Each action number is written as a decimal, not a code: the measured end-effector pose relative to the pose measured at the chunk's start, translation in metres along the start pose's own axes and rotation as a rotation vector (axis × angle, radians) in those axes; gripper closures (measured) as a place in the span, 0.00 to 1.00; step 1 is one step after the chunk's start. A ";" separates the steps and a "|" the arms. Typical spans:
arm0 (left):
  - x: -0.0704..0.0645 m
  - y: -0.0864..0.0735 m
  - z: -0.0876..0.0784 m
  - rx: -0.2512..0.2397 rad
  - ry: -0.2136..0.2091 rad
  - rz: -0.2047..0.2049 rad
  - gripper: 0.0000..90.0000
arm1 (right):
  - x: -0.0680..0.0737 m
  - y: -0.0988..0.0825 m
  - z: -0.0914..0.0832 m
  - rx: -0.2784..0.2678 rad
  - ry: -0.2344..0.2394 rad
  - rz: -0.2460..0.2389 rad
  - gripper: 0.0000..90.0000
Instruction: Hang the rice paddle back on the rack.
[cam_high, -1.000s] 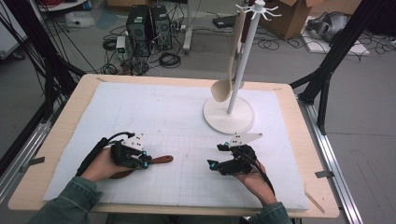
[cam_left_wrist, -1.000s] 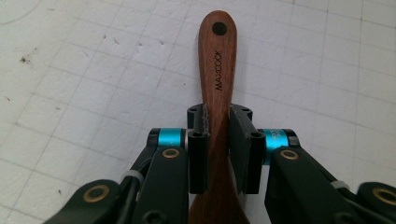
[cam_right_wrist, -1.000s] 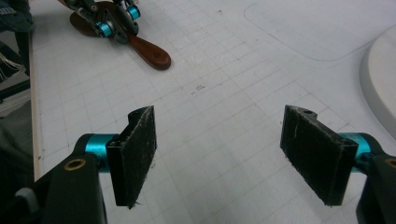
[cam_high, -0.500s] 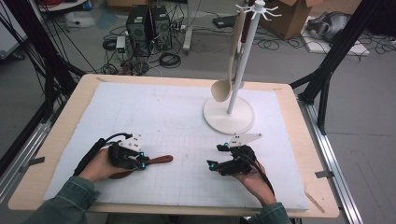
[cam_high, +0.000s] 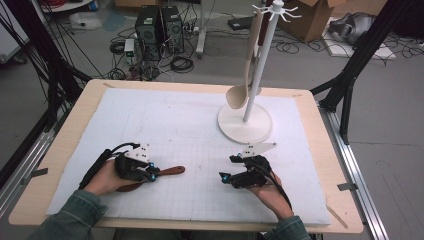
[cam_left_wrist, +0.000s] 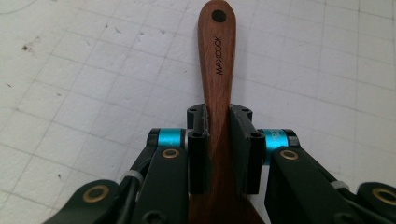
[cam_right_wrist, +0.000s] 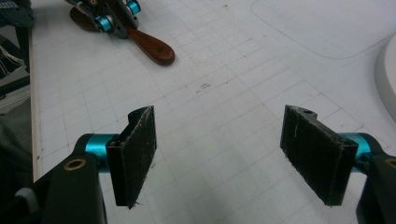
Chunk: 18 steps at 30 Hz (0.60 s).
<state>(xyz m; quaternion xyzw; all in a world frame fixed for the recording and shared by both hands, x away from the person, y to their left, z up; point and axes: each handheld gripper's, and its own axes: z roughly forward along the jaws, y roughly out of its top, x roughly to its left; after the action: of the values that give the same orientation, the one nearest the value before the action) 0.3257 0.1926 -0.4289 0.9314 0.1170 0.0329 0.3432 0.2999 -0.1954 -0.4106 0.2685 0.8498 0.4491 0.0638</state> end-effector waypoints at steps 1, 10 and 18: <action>0.000 0.000 0.000 -0.001 -0.001 -0.002 0.86 | 0.000 0.000 0.000 -0.002 0.001 -0.002 0.29; -0.001 0.003 -0.002 -0.025 0.000 0.001 0.86 | 0.001 0.001 0.003 -0.001 0.003 -0.003 0.29; -0.003 0.008 -0.006 -0.055 -0.001 0.014 0.86 | 0.006 0.006 0.015 0.003 0.013 0.010 0.29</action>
<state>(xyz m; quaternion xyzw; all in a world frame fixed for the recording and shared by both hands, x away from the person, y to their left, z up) 0.3238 0.1901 -0.4189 0.9224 0.1092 0.0380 0.3685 0.3022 -0.1788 -0.4135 0.2701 0.8495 0.4498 0.0556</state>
